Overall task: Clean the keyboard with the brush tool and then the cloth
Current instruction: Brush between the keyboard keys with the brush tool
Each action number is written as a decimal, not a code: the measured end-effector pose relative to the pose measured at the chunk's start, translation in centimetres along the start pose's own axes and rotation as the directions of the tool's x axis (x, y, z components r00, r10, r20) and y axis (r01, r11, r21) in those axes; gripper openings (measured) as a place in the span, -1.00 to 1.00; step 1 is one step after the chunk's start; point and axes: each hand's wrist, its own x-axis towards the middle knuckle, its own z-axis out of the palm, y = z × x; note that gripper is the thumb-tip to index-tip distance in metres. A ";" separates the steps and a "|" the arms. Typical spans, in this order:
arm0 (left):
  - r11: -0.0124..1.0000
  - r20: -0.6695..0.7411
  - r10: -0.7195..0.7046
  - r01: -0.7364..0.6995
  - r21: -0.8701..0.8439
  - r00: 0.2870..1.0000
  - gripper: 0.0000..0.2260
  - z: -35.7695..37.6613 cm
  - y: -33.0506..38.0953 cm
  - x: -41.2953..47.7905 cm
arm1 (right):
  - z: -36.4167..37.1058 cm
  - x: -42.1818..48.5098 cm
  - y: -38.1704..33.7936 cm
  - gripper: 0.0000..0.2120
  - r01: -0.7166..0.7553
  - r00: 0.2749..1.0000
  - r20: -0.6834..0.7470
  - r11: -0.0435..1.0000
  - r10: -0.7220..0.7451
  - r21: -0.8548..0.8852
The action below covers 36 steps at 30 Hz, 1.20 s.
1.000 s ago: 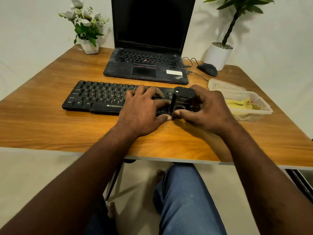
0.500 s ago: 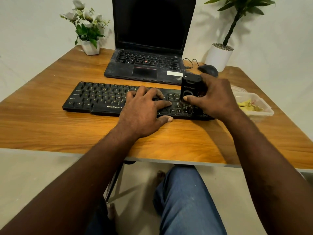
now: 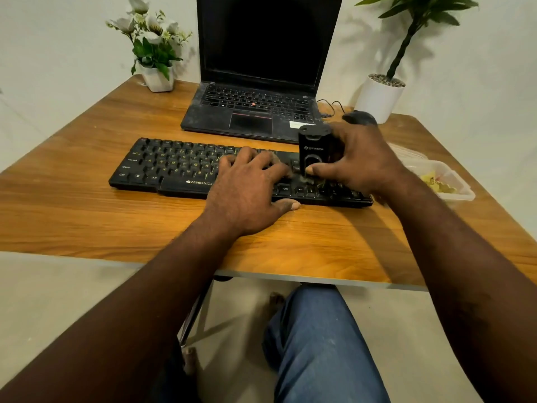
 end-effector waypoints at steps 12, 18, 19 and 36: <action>0.999 0.007 0.028 -0.028 0.026 1.000 -0.45 0.0 0.0 -0.1 | -0.9 0.0 0.8 -0.42 -0.066 0.996 -0.050 0.997 0.068 0.031; 0.999 0.031 0.037 -0.038 0.023 0.999 -0.46 -0.1 -0.1 -0.1 | -1.7 -0.4 1.3 -0.47 -0.117 0.991 -0.077 0.992 0.113 -0.050; 0.999 0.027 0.038 -0.038 0.026 0.999 -0.46 0.0 0.0 -0.1 | -1.8 -0.6 1.2 -0.49 -0.121 0.990 -0.068 0.993 0.120 -0.011; 0.999 -0.025 0.046 -0.046 -0.002 0.999 -0.46 0.3 0.1 0.0 | -0.9 -0.6 0.7 -0.41 -0.152 0.986 -0.070 0.988 0.152 0.002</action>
